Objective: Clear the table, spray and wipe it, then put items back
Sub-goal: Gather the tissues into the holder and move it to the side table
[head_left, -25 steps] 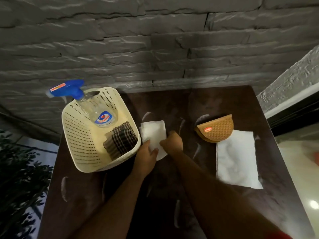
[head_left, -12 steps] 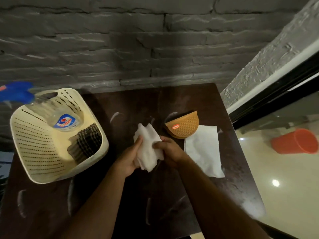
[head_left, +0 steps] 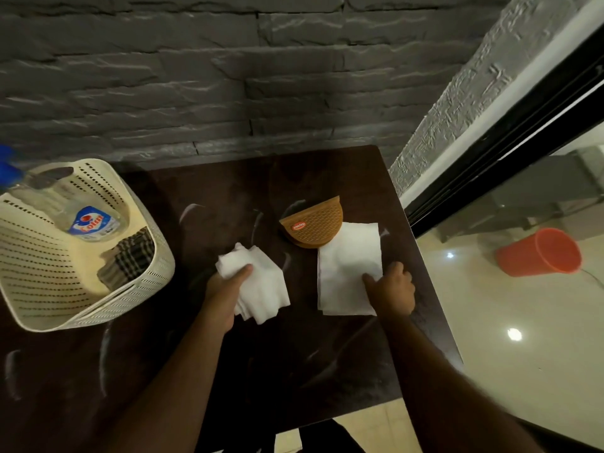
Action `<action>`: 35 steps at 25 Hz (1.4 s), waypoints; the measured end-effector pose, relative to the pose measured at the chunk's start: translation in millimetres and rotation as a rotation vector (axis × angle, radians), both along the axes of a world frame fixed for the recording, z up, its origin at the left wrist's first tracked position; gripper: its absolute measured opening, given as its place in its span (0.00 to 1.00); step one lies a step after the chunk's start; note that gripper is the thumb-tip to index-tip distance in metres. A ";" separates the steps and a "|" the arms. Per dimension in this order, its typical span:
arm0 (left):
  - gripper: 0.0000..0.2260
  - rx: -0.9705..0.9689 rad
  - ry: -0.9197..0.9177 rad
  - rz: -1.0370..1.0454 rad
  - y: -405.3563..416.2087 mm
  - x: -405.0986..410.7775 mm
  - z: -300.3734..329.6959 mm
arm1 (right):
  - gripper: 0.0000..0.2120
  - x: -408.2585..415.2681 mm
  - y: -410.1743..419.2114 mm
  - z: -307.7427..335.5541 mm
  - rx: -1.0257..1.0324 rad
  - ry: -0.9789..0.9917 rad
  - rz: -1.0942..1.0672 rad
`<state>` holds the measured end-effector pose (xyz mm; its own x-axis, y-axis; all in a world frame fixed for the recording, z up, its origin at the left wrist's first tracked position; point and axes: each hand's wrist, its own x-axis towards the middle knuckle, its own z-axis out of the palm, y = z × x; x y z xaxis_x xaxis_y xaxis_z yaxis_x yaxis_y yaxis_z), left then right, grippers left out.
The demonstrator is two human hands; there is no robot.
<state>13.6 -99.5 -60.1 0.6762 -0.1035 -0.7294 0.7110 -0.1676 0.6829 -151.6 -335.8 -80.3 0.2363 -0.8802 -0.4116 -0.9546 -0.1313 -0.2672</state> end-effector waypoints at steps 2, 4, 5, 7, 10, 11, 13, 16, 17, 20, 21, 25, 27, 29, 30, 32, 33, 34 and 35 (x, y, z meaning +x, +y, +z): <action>0.18 0.004 0.002 0.000 0.5 -6.1 0.7 | 0.34 -6.7 -3.8 -5.8 0.176 -0.009 -0.103; 0.18 0.000 0.015 0.002 1.8 -10.8 -0.1 | 0.33 -9.3 -0.7 -12.1 0.257 -0.078 -0.161; 0.18 -0.004 0.014 -0.002 3.1 -12.7 -1.4 | 0.31 -8.0 2.0 -10.9 0.306 -0.117 -0.196; 0.18 -0.020 0.017 -0.007 4.9 -15.2 -1.5 | 0.23 -4.3 2.8 -13.1 0.429 -0.251 -0.314; 0.17 -0.043 0.042 -0.014 8.5 -17.6 -0.5 | 0.10 0.9 8.2 -3.8 0.548 -0.433 -0.472; 0.16 -0.037 0.045 -0.020 9.4 -18.6 1.2 | 0.07 3.3 11.3 5.1 0.567 -0.480 -0.471; 0.15 -0.024 0.054 -0.027 12.8 -18.8 1.2 | 0.04 5.6 17.0 21.3 0.622 -0.629 -0.488; 0.17 -0.032 0.071 -0.032 18.6 -15.5 1.6 | 0.11 6.7 24.6 35.1 0.720 -0.858 -0.590; 0.17 -0.031 0.070 -0.025 20.6 -13.2 1.1 | 0.14 7.3 30.0 34.1 0.725 -0.882 -0.646; 0.17 -0.033 0.042 0.015 23.3 -5.7 2.2 | 0.17 13.1 63.1 27.3 0.632 -0.764 -0.787; 0.19 -0.035 0.037 0.030 24.0 -2.6 3.3 | 0.17 16.1 77.5 23.9 0.625 -0.736 -0.807; 0.21 -0.262 0.051 -0.030 34.9 13.5 12.2 | 0.10 29.9 133.2 23.6 0.731 -0.794 -0.892; 0.21 -0.458 0.113 -0.033 42.3 16.1 15.8 | 0.12 35.0 154.3 19.1 0.795 -0.849 -0.929; 0.23 -0.502 0.199 -0.021 52.6 10.9 9.6 | 0.15 40.7 176.4 14.0 0.877 -0.828 -0.925; 0.24 -0.458 0.254 -0.001 58.4 5.0 4.5 | 0.16 44.3 185.2 11.2 0.910 -0.807 -0.916; 0.22 -0.385 0.365 0.035 70.3 -10.1 -3.4 | 0.14 52.4 196.9 12.0 0.910 -0.771 -0.867; 0.22 -0.386 0.401 0.056 71.8 -15.0 -5.4 | 0.12 56.5 199.7 11.8 0.897 -0.757 -0.828; 0.20 -0.368 0.412 0.084 71.4 -17.2 -3.9 | 0.10 60.5 201.5 10.9 0.894 -0.743 -0.780; 0.20 -0.362 0.409 0.083 69.3 -17.7 -1.3 | 0.08 63.5 203.1 14.1 0.909 -0.734 -0.725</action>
